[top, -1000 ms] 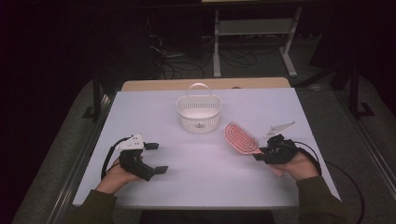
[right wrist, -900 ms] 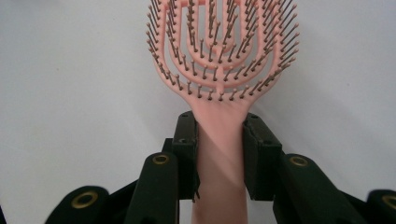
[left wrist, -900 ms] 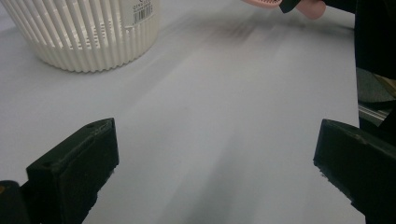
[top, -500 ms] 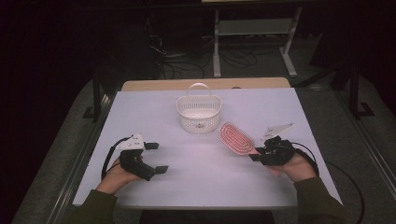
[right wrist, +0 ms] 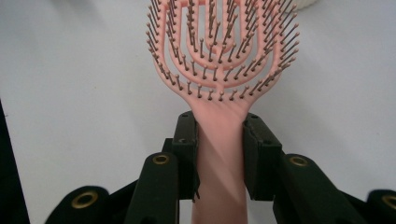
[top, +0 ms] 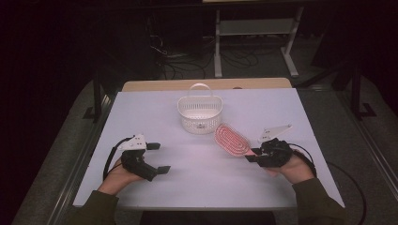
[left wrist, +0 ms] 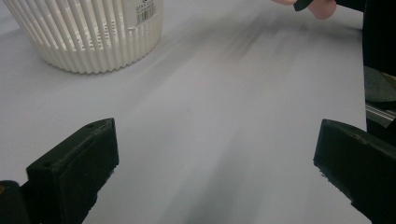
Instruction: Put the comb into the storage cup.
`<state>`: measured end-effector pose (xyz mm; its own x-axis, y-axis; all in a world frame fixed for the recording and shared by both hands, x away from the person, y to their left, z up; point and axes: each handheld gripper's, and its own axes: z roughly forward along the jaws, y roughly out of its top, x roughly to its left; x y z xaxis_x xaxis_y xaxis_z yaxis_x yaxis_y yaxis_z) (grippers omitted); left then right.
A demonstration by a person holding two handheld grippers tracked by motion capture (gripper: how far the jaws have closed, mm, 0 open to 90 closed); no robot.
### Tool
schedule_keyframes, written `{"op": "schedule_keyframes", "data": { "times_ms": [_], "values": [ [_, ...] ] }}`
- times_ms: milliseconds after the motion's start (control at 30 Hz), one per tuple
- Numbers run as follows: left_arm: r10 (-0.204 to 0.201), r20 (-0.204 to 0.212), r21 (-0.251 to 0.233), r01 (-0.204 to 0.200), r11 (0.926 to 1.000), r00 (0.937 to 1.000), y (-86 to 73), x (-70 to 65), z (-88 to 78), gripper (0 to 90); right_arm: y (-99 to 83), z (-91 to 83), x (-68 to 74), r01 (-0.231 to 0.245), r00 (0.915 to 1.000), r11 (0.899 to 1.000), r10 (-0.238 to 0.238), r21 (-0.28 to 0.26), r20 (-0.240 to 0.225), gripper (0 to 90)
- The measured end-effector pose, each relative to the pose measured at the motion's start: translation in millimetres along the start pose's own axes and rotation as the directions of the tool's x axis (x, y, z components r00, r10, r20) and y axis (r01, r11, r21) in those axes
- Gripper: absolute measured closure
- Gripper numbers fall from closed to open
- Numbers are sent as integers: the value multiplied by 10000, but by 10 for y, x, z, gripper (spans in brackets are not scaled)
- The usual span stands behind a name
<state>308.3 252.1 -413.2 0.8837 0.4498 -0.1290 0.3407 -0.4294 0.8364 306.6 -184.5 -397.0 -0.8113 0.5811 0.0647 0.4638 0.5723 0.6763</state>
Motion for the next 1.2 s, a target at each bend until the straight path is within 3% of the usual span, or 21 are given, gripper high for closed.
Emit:
{"op": "schedule_keyframes", "data": {
  "times_ms": [867, 1200],
  "values": [
    [21, -6, 31, -21, 10000, 10000, 37, -24, 46, 0, 251, 131, 142, 813, 9957, 9956, -833, -475, -409, 688],
    [-112, 77, -195, 113, 9997, 9999, 54, -11, 23, 0, 360, 129, 194, 1120, 9923, 9917, -1150, -625, -469, 688]
  ]
}}
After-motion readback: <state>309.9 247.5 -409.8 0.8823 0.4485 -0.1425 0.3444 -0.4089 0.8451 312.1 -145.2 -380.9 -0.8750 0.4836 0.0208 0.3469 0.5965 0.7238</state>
